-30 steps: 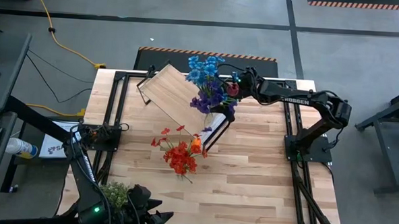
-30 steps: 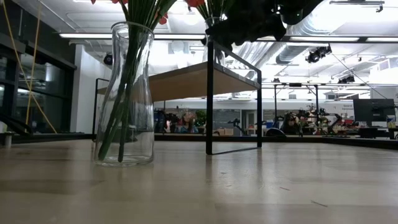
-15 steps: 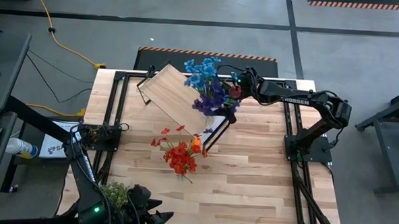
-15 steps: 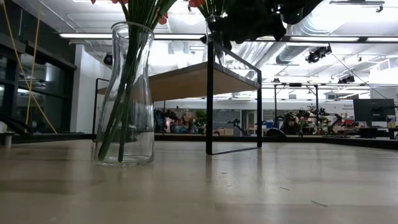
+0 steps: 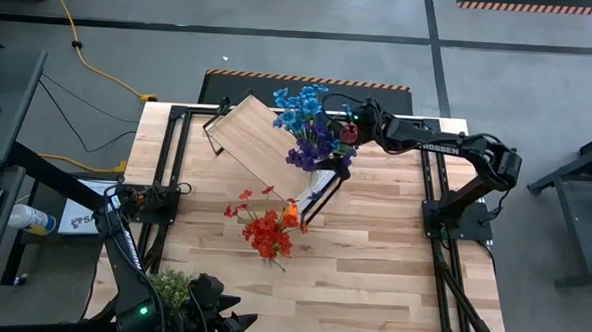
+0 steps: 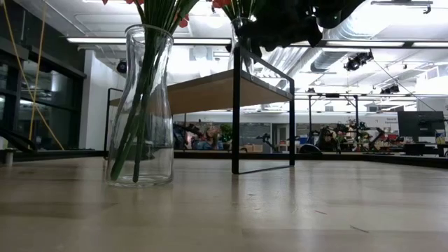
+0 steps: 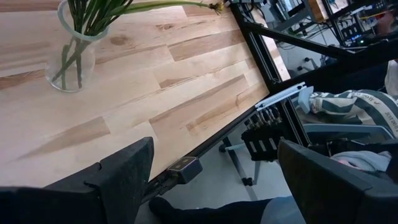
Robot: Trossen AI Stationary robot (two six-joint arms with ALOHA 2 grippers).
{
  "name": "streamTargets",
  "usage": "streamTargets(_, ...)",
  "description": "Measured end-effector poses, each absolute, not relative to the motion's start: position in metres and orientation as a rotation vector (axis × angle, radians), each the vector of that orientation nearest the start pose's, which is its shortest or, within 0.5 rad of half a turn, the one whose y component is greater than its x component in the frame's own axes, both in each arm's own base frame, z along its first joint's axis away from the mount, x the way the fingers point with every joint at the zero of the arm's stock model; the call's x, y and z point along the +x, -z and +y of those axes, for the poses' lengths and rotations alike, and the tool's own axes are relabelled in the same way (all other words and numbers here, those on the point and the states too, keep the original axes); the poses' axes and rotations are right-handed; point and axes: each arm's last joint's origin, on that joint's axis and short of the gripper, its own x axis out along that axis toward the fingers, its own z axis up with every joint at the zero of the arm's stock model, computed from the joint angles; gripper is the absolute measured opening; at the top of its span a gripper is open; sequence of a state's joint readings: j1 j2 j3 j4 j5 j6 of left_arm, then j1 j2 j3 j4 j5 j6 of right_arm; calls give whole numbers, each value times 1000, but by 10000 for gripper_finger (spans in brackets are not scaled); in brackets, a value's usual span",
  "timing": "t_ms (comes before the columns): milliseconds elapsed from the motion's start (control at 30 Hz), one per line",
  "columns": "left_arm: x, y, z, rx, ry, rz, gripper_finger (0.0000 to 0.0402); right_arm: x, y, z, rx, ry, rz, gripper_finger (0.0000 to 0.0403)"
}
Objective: Pick and place flowers into a vace then onto a shelf
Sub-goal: Put the top transparent flower vase on the shelf
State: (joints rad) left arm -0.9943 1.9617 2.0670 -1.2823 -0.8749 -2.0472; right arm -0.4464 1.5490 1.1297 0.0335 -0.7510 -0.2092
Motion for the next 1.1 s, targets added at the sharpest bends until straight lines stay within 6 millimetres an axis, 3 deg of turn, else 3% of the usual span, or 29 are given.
streamTargets(700, 232, -353, -316, -1018, -546, 458, 376, 313, -285, -140, 55, -329, 321, 301)
streamTargets(1100, 232, -353, -316, -1018, -546, 459, 376, 302, -294, -144, 54, -296, 321, 301)
